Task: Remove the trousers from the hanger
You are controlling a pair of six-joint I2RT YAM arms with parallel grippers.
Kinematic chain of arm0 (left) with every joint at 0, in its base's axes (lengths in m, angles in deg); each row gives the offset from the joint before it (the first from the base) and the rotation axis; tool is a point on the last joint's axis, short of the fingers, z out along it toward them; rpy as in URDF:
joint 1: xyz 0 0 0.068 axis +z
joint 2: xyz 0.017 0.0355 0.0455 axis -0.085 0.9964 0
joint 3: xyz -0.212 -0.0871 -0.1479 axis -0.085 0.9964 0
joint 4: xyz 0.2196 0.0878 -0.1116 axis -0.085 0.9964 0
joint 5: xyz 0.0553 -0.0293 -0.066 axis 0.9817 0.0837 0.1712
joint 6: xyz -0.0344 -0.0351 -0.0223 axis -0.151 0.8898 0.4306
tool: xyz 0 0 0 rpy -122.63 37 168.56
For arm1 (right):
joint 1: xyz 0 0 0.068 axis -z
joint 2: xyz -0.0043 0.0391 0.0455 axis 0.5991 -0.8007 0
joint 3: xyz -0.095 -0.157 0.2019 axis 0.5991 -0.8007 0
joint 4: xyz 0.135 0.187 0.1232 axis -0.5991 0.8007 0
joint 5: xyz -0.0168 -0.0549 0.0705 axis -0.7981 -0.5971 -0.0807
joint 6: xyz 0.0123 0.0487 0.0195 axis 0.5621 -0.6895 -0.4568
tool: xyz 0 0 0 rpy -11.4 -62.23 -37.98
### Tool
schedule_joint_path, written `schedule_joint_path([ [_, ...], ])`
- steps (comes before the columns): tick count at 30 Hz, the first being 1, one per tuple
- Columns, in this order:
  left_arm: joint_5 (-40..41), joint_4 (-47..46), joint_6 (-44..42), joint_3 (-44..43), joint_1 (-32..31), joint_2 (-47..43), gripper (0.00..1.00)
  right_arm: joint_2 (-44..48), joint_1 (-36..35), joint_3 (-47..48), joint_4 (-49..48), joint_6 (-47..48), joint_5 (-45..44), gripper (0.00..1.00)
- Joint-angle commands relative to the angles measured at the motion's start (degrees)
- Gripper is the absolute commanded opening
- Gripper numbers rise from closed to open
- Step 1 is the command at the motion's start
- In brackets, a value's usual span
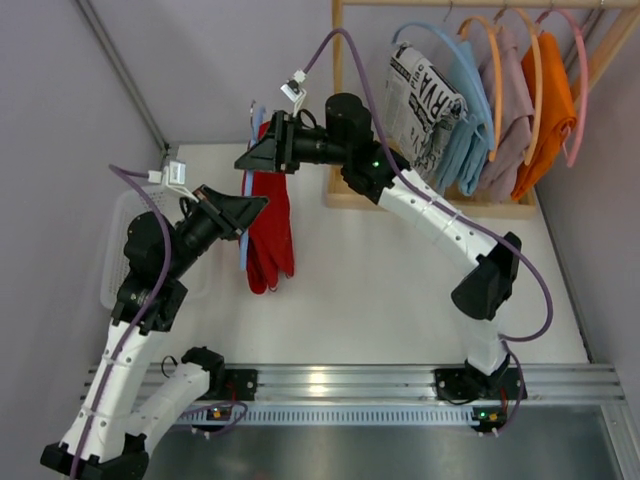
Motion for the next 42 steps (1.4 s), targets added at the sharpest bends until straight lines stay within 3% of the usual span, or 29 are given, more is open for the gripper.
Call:
schedule_joint_path([
  [1,-2.7,-18.0,-0.5,0.3,-0.1,-2.3,0.0,-0.2,-1.2,4.8,-5.7,0.1,1.0,0.46],
  [4,-3.6,-19.1,0.3,1.5,0.4,-2.1,0.0,-0.9,-1.2,5.0,-6.9,-0.6,1.8,0.3],
  [5,-4.2,-19.8,0.3,1.5,0.5,-2.1,0.0,-0.9,-1.2,5.1,-7.2,-1.0,2.2,0.14],
  [6,-4.3,-19.8,0.3,1.6,0.5,-2.1,0.01,-0.9,-1.2,5.3,-7.7,-1.0,2.4,0.05],
  [7,-4.3,-19.8,0.3,1.9,0.6,-1.9,0.21,-0.9,-1.3,5.6,-8.1,-1.1,2.7,0.0],
  [8,-4.5,-20.7,-0.9,2.2,0.7,-2.1,0.36,-0.9,-1.3,5.8,-8.0,-1.2,3.8,0.0],
  [12,-1.0,-19.3,-10.7,2.2,1.6,-4.3,0.56,0.6,-0.7,5.9,-10.6,-0.9,6.1,0.0],
  [16,4.3,-9.9,-20.9,-0.4,1.6,-6.7,0.64,2.9,0.3,3.4,-12.0,-1.4,8.3,0.0],
  [23,14.2,0.4,-29.7,-1.0,1.6,-10.6,0.8,5.6,1.2,2.8,-12.4,-3.3,8.7,0.0],
  [33,5.2,1.4,-42.5,13.5,1.6,-21.3,0.9,7.9,1.5,6.2,-4.8,-8.0,2.8,0.0],
  [42,4.1,-6.5,-43.1,20.5,1.6,-17.4,0.84,7.5,1.5,7.9,2.5,-10.1,-5.8,0.0],
])
